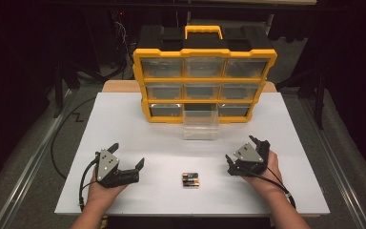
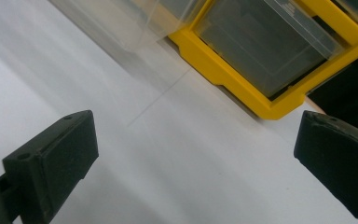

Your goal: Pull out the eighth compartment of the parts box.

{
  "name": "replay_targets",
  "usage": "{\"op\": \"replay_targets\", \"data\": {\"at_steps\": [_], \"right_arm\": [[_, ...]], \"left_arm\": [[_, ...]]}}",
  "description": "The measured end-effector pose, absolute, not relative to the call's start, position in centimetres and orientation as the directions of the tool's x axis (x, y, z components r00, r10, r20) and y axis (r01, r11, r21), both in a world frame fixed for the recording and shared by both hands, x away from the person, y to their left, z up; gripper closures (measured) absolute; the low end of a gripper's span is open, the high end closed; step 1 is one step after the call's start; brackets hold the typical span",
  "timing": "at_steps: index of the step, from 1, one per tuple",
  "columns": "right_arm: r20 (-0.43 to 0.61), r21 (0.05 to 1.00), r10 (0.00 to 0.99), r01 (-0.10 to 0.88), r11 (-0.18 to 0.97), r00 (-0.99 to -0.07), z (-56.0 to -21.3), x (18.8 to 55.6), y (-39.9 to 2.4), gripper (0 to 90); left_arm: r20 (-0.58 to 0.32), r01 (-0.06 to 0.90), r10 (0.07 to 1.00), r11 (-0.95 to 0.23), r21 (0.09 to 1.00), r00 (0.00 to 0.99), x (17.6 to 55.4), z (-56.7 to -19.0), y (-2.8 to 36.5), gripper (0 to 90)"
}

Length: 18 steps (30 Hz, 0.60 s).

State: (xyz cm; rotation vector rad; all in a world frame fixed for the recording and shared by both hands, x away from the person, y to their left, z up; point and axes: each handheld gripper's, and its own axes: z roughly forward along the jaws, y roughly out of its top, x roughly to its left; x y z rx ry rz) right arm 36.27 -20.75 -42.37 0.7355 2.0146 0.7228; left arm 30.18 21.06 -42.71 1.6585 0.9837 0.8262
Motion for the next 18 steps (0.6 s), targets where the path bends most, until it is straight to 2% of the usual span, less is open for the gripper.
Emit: {"op": "replay_targets", "data": {"at_steps": [9, 10, 12, 18], "right_arm": [[-0.308, 0.817, 0.823, 0.311, 0.485, -0.477, -42.2, 36.2, -21.6, 0.9], [-0.308, 0.819, 0.824, 0.308, 0.485, -0.476, -42.1, 36.2, -21.6, 0.9], [-0.295, 0.835, 0.836, 0.301, 0.461, -0.463, -42.1, 35.9, -21.7, 0.9], [-0.134, 0.879, 0.902, 0.371, 0.299, -0.41, -42.0, 35.8, -22.8, 0.9]], "left_arm": [[0.062, 0.212, 0.901, -0.167, 0.963, 0.43, 30.5, -42.8, 21.2, 0.9], [0.061, 0.213, 0.9, -0.167, 0.963, 0.431, 30.5, -42.8, 21.2, 0.9], [0.061, 0.211, 0.9, -0.166, 0.963, 0.431, 30.5, -42.8, 21.2, 0.9], [0.06, 0.211, 0.902, -0.164, 0.964, 0.428, 30.5, -42.8, 21.1, 0.9]]}}
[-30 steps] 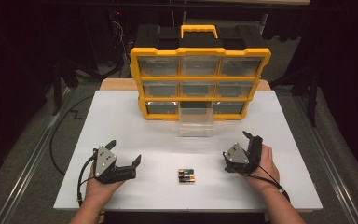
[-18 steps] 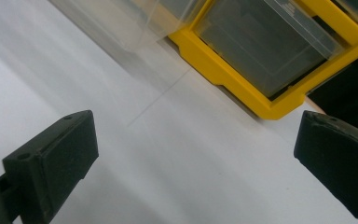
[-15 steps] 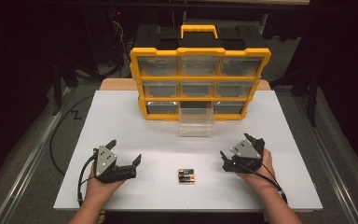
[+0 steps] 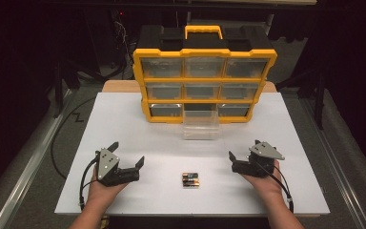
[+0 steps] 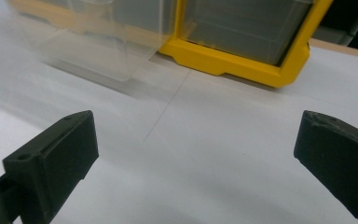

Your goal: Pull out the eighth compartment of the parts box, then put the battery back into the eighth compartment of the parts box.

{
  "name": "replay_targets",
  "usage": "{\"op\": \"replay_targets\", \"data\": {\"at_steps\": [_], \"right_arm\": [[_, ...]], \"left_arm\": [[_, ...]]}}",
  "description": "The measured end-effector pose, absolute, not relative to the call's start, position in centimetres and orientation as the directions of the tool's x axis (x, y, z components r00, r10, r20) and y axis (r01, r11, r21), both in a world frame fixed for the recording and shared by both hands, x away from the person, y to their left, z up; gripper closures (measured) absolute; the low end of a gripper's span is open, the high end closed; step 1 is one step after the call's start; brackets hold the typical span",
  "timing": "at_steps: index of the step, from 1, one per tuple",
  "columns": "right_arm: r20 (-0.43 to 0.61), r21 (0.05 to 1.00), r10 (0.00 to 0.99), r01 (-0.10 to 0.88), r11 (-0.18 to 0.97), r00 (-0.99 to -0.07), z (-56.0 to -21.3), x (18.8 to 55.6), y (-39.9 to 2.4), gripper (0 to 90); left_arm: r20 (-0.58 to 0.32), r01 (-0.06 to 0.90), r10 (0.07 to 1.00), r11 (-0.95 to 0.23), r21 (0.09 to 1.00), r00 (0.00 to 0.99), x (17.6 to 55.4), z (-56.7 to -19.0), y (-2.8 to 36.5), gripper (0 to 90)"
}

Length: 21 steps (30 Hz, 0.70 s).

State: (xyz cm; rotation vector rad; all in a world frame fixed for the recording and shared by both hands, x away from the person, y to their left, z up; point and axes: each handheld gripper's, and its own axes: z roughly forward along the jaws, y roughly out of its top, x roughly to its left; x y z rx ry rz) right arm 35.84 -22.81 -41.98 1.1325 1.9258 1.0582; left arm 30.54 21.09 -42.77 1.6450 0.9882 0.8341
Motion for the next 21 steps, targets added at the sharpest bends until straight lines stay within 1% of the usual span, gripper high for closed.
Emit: {"op": "replay_targets", "data": {"at_steps": [7, 13, 16, 21], "right_arm": [[-0.112, 0.883, 0.914, 0.383, 0.271, -0.389, -42.18, 36.14, -23.47, 0.9], [-0.121, 0.886, 0.898, 0.363, 0.29, -0.422, -42.22, 36.04, -23.28, 1.0], [-0.132, 0.885, 0.893, 0.354, 0.302, -0.431, -42.08, 35.95, -23.24, 1.0], [-0.116, 0.886, 0.884, 0.355, 0.298, -0.453, -41.97, 35.99, -23.25, 1.0]], "left_arm": [[0.061, 0.226, 0.901, -0.172, 0.959, 0.429, 30.69, -42.89, 21.03, 0.9], [0.055, 0.208, 0.901, -0.159, 0.965, 0.431, 30.54, -42.73, 20.89, 0.9], [0.057, 0.215, 0.9, -0.164, 0.963, 0.433, 30.66, -42.84, 20.89, 0.9], [0.047, 0.219, 0.903, -0.154, 0.963, 0.426, 30.46, -42.76, 21.07, 0.9]]}}
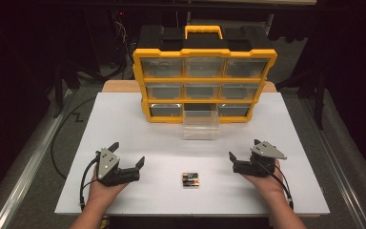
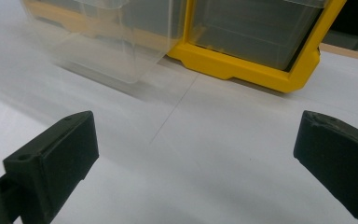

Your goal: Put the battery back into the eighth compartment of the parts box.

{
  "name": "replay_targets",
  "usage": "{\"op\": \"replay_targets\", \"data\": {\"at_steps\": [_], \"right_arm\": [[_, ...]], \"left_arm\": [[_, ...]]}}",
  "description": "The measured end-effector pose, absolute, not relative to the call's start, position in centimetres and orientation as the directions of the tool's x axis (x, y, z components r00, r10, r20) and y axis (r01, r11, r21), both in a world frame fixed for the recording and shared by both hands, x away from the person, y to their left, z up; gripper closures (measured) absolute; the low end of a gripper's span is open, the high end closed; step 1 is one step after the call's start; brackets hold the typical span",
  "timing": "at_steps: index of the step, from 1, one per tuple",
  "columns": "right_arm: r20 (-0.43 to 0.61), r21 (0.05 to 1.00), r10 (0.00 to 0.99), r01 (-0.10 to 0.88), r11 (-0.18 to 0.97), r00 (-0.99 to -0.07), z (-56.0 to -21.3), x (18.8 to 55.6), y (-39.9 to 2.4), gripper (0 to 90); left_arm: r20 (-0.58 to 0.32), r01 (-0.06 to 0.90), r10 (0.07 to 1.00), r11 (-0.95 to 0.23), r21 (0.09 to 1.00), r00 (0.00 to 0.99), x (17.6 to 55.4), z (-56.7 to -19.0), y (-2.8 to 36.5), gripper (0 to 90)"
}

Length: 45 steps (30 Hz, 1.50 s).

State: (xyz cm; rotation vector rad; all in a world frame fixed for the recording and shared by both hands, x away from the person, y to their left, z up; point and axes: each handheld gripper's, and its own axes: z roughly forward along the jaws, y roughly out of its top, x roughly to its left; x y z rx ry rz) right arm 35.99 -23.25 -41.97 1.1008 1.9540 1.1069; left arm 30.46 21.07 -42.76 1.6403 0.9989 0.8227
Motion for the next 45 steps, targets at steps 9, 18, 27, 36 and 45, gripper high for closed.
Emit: {"op": "replay_targets", "data": {"at_steps": [9, 18, 27, 36, 45], "right_arm": [[-0.118, 0.887, 0.9, 0.363, 0.286, -0.421, -41.8, 36.0, -23.1, 3.1], [-0.143, 0.873, 0.896, 0.372, 0.314, -0.419, -41.9, 36.2, -23.1, 2.5], [-0.104, 0.866, 0.898, 0.405, 0.294, -0.428, -41.5, 36.7, -22.5, 1.2], [-0.111, 0.843, 0.901, 0.44, 0.309, -0.42, -41.8, 36.6, -22.3, 1.0], [-0.13, 0.801, 0.904, 0.495, 0.337, -0.406, -41.7, 36.7, -22.0, 1.0]], "left_arm": [[0.031, 0.22, 0.902, -0.138, 0.966, 0.431, 30.5, -42.7, 21.0, 0.9], [0.035, 0.228, 0.9, -0.148, 0.963, 0.435, 30.4, -42.7, 20.9, 0.9], [0.049, 0.242, 0.894, -0.173, 0.955, 0.445, 30.5, -42.8, 20.8, 1.8], [0.026, 0.236, 0.898, -0.143, 0.961, 0.439, 30.3, -42.7, 20.8, 1.2], [0.035, 0.232, 0.893, -0.154, 0.961, 0.448, 30.1, -42.8, 20.6, 0.8]]}}
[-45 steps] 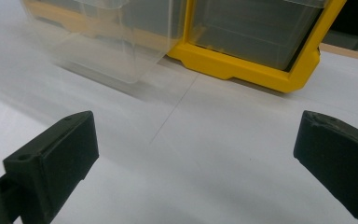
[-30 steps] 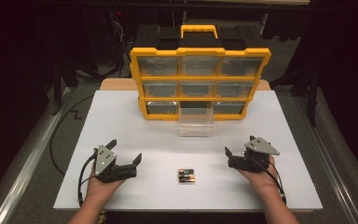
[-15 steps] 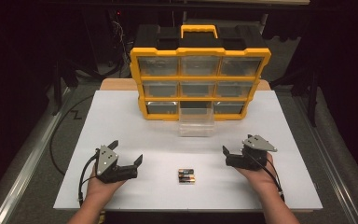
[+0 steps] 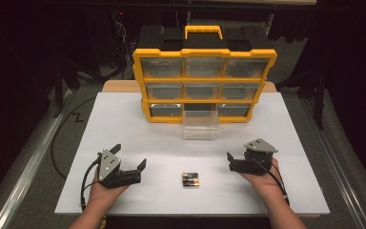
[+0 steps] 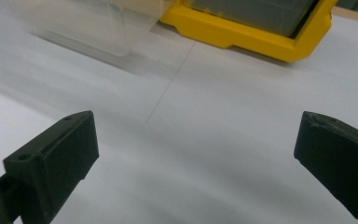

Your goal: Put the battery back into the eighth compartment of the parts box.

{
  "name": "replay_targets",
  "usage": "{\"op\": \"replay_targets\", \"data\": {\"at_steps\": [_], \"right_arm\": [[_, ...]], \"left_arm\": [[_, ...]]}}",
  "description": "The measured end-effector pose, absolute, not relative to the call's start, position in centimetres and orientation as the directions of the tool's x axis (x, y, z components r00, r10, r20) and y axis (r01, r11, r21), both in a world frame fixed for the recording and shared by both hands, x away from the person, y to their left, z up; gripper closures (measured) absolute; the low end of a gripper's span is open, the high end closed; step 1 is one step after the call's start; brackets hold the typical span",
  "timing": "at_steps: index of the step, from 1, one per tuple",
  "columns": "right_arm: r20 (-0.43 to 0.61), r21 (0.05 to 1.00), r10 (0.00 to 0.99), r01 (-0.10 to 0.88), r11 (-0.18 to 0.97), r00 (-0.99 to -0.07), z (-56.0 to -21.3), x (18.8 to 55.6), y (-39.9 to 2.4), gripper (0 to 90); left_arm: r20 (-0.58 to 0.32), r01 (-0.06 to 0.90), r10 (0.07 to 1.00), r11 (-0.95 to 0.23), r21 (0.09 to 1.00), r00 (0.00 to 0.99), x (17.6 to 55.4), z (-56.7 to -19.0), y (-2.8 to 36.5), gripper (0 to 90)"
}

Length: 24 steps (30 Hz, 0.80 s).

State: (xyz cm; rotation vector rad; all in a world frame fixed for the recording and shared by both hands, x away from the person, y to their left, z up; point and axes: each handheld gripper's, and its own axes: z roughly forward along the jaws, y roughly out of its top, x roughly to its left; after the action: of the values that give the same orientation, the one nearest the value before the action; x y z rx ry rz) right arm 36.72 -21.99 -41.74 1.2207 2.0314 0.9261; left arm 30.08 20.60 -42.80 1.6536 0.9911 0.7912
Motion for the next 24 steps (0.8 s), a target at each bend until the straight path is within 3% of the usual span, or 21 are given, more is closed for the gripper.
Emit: {"op": "replay_targets", "data": {"at_steps": [24], "right_arm": [[-0.126, 0.657, 0.87, 0.617, 0.433, -0.476, -40.94, 36.95, -22.29, 1.5]], "left_arm": [[0.06, 0.219, 0.888, -0.178, 0.96, 0.456, 29.91, -42.87, 19.9, 0.9]]}}
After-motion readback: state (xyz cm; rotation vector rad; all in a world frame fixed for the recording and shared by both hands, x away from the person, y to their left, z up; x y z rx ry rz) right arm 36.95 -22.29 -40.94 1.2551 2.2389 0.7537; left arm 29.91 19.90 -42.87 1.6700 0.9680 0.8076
